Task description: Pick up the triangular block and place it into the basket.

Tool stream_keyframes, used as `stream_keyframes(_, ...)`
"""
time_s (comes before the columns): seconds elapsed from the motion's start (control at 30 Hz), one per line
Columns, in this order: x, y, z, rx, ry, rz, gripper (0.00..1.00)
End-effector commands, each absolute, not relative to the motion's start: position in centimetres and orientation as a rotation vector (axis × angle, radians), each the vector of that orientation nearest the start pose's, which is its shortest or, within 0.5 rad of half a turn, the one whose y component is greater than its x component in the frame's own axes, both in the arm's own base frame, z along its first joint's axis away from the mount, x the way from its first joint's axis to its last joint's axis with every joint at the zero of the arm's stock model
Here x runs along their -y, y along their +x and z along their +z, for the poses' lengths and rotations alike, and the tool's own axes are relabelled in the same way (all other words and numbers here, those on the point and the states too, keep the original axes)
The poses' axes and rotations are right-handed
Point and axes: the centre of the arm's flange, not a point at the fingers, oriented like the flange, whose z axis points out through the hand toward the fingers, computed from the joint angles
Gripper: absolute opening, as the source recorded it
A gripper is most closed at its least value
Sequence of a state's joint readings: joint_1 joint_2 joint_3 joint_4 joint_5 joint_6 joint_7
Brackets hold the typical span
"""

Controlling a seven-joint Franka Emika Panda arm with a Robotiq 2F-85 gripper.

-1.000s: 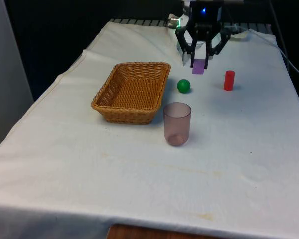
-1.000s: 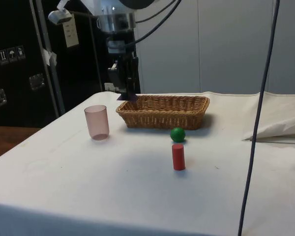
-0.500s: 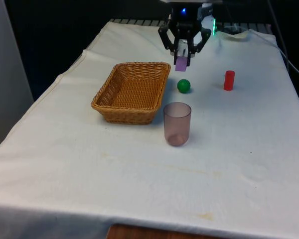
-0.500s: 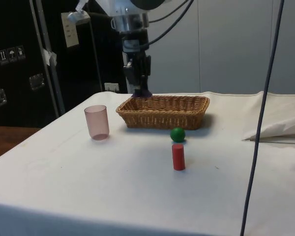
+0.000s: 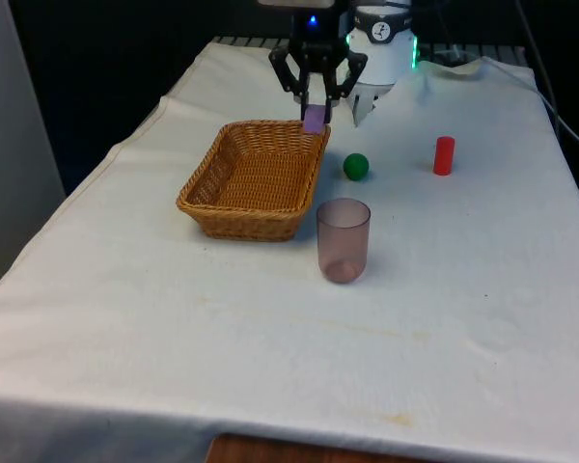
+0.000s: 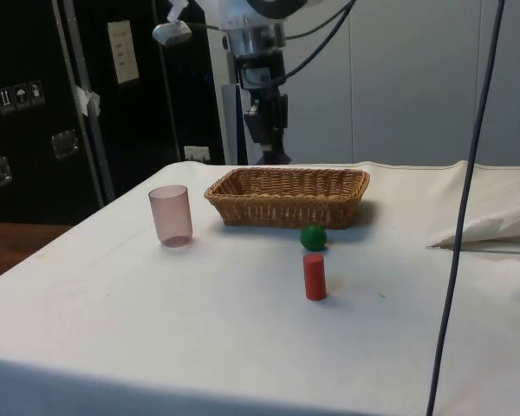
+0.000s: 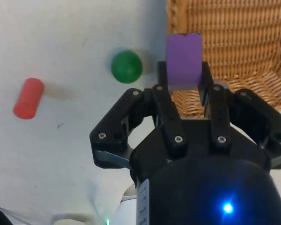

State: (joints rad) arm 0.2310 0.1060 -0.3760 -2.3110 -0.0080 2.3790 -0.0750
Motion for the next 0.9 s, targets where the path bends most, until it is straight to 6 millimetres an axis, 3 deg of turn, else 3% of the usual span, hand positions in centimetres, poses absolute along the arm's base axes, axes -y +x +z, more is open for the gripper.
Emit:
stream_keyframes(0.0, 8.1, 50.9, 29.7, -0.100, -3.175, 0.044, 0.34)
stream_keyframes(0.87, 15.5, 50.5, 23.5, -0.164, -3.195, -0.014, 0.34)
